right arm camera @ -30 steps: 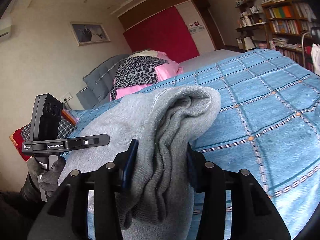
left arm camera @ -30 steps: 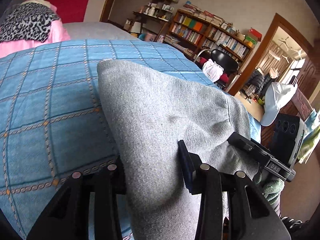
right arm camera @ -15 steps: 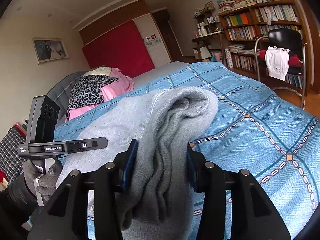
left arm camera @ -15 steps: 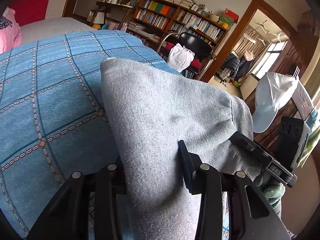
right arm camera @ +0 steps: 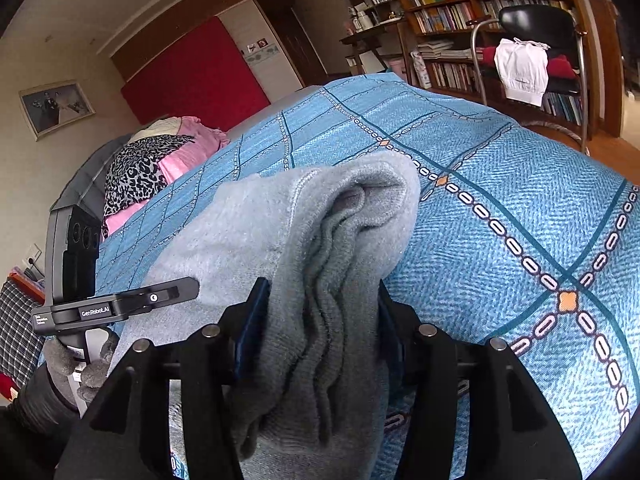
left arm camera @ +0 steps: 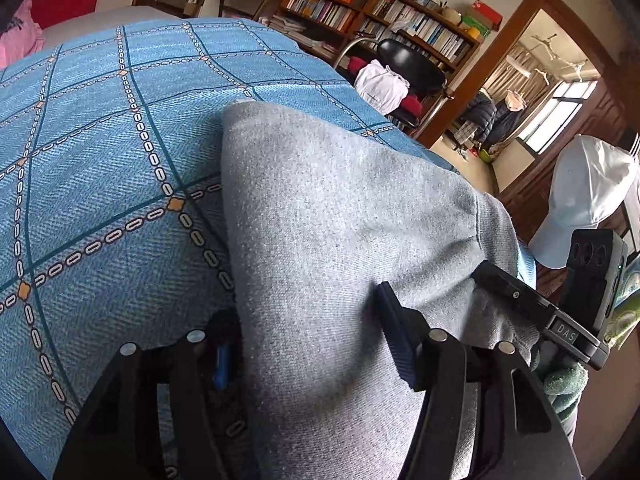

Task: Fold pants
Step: 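Release the folded bundle with both grippers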

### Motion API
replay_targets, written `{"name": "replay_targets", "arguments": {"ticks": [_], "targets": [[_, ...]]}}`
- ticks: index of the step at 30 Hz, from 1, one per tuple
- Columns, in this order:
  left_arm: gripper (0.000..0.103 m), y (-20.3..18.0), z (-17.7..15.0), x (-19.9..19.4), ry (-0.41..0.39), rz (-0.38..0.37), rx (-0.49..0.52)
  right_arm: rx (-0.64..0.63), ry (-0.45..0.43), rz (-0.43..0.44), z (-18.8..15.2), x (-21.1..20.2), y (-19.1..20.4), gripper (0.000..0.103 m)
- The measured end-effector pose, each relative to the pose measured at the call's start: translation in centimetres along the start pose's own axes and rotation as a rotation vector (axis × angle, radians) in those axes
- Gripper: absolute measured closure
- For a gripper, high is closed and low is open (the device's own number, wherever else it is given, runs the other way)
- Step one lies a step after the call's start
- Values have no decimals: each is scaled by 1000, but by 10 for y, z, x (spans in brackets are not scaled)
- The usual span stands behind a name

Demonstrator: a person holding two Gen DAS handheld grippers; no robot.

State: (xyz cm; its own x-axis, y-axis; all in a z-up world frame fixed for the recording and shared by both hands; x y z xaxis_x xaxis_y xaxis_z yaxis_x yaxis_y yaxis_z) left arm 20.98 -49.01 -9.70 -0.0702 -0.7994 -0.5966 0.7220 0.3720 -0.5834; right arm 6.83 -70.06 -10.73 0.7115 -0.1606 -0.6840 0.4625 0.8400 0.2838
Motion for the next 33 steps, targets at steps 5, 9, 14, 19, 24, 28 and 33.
{"name": "replay_targets", "arguments": {"ticks": [5, 9, 14, 19, 24, 28, 33], "targets": [[33, -12, -10, -17, -40, 104, 82, 12, -31, -56, -6, -16, 4, 47], [33, -24, -29, -34, -58, 129, 127, -20, -175, -193, -8, -57, 13, 46], [33, -33, -51, -39, -42, 114, 116, -128, -239, -181, -25, -85, 46, 46], [32, -36, -64, -34, -26, 140, 150, -225, -138, -295, -54, -58, 60, 46], [29, -35, -77, -34, -33, 150, 160, -210, -106, -324, -71, -41, 47, 44], [29, -42, -80, -38, -70, 211, 226, -203, -96, -326, -74, -36, 44, 42], [26, -50, -87, -48, -123, 268, 261, -203, -106, -359, -76, -37, 46, 42]]}}
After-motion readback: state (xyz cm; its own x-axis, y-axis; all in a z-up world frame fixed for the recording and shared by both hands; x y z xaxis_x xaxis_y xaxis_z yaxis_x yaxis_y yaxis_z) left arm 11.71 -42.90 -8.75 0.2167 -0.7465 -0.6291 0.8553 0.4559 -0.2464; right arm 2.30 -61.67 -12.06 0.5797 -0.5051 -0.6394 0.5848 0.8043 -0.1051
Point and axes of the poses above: each gripper's, at about its wrist camera, not at the fingertips, and x roughly the way its jaws point, y to its left, z to its top, the point moved 4 cm from there along x, roughly the way its jaws point, and after that the axes turned 13 degrees about -z, right-handed, at the moved point
